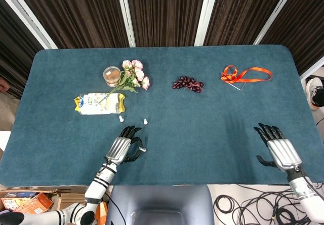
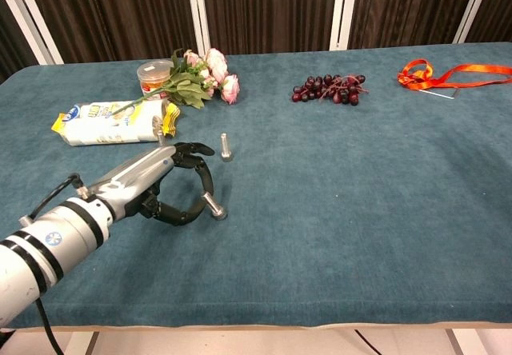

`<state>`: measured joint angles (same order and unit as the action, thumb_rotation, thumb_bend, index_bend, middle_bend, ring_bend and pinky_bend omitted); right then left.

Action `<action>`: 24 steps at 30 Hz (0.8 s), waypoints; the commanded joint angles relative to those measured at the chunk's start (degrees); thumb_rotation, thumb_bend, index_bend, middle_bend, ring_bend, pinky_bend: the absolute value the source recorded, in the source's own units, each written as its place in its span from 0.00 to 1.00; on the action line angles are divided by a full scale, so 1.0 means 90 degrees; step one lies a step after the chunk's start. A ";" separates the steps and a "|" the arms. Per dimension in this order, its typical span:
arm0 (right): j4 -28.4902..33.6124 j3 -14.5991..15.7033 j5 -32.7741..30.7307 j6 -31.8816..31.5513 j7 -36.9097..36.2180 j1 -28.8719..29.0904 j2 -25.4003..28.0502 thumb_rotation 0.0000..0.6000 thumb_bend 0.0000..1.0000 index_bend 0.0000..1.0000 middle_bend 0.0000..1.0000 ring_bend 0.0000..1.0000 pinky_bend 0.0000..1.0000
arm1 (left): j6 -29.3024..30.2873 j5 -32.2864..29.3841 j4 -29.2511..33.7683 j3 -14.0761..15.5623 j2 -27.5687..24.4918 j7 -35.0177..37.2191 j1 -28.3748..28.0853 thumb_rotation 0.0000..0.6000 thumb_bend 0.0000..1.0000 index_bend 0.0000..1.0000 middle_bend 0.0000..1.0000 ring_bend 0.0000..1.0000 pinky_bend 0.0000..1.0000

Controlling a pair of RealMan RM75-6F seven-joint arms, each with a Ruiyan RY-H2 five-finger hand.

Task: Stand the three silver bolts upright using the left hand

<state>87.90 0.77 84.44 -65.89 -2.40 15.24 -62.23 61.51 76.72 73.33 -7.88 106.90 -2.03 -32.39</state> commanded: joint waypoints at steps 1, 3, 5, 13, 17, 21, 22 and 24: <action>-0.0001 0.0002 -0.0010 0.0012 -0.0006 0.0001 0.0005 1.00 0.24 0.00 0.00 0.00 0.00 | 0.0097 0.0127 -0.0103 0.0072 0.0092 -0.0075 -0.0011 1.00 0.41 0.56 0.13 0.03 0.01; -0.0001 -0.0002 -0.0019 0.0009 -0.0005 -0.0001 0.0010 1.00 0.24 0.00 0.00 0.00 0.00 | 0.0165 0.0210 -0.0150 0.0100 0.0146 -0.0085 -0.0015 1.00 0.41 0.56 0.13 0.03 0.01; 0.0005 0.0000 -0.0019 0.0012 -0.0005 -0.0001 0.0013 1.00 0.24 0.00 0.00 0.00 0.00 | 0.0187 0.0242 -0.0177 0.0110 0.0182 -0.0082 -0.0020 1.00 0.41 0.56 0.13 0.03 0.01; 0.0020 -0.0001 -0.0047 0.0041 0.0000 0.0003 0.0031 1.00 0.24 0.00 0.00 0.00 0.00 | 0.0097 0.0174 -0.0196 0.0054 0.0256 -0.0099 -0.0076 1.00 0.41 0.55 0.13 0.03 0.01; 0.0024 0.0001 -0.0066 0.0064 -0.0002 0.0005 0.0044 1.00 0.24 0.00 0.00 0.00 0.00 | 0.0080 0.0141 -0.0235 0.0009 0.0283 -0.0067 -0.0095 1.00 0.40 0.54 0.13 0.03 0.01; 0.0035 -0.0003 -0.0072 0.0061 -0.0013 0.0003 0.0058 1.00 0.24 0.00 0.00 0.00 0.00 | 0.0062 0.0119 -0.0233 -0.0015 0.0269 -0.0034 -0.0106 1.00 0.40 0.53 0.14 0.03 0.01; 0.0035 -0.0004 -0.0070 0.0057 -0.0013 0.0002 0.0059 1.00 0.24 0.00 0.00 0.00 0.00 | 0.0063 0.0127 -0.0229 -0.0013 0.0264 -0.0016 -0.0107 1.00 0.40 0.52 0.14 0.03 0.01; 0.0043 -0.0001 -0.0072 0.0063 -0.0018 0.0001 0.0066 1.00 0.24 0.00 0.00 0.00 0.00 | 0.0070 0.0150 -0.0212 -0.0003 0.0250 0.0048 -0.0104 1.00 0.40 0.51 0.14 0.03 0.01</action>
<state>88.28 0.76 83.79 -65.32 -2.56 15.26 -61.64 62.12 77.99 71.36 -7.94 109.21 -1.75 -33.33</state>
